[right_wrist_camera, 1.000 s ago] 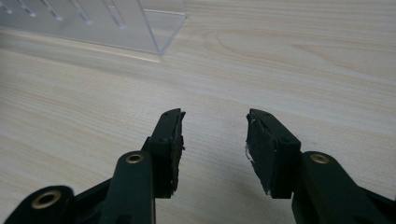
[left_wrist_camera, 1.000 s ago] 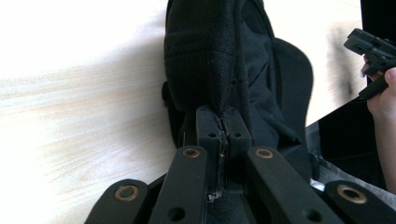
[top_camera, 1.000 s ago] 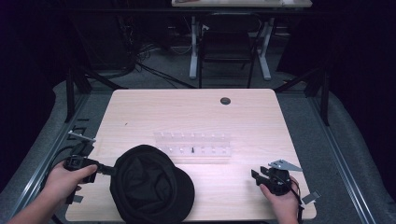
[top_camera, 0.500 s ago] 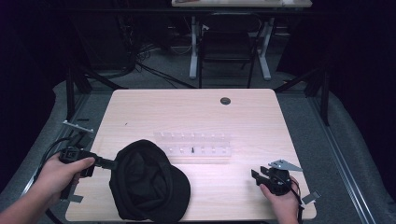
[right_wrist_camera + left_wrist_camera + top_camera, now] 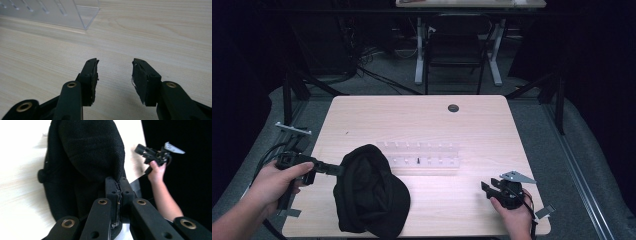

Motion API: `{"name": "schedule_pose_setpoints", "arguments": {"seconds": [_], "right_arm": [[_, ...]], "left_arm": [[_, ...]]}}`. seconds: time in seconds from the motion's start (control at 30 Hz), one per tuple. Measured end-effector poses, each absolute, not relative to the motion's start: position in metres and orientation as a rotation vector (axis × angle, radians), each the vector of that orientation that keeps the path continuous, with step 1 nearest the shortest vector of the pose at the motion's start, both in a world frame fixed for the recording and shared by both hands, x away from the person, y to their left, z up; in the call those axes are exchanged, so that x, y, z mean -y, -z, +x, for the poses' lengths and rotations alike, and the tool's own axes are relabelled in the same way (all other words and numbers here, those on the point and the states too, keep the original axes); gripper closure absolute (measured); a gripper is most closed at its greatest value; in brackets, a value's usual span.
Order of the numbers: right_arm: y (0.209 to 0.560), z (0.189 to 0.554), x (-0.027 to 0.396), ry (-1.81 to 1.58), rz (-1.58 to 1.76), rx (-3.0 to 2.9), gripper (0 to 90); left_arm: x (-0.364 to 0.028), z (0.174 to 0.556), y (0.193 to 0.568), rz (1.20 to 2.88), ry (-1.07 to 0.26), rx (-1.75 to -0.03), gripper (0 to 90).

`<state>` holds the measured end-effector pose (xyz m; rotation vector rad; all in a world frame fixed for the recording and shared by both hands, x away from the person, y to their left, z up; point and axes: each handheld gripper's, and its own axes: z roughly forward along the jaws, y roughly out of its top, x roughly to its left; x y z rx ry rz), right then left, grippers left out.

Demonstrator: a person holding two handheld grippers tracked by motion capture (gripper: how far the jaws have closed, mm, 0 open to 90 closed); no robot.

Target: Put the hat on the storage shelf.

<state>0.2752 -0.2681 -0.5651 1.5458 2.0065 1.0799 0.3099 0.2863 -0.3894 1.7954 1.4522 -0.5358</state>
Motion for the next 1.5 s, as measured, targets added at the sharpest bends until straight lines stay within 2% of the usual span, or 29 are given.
{"name": "schedule_pose_setpoints", "arguments": {"seconds": [0.57,1.13,1.5], "right_arm": [[0.565,0.275,0.268,-1.072,1.543,-2.01,54.7],[0.565,0.275,0.267,-1.072,1.548,-2.012,54.7],[0.566,0.275,0.267,-1.067,1.546,-2.021,54.7]], "left_arm": [[-0.292,0.308,0.362,1.693,0.561,-1.412,88.9],[-0.3,0.312,0.329,1.619,0.481,-1.357,88.9],[-0.294,0.329,0.314,1.582,0.451,-1.324,89.0]]}}
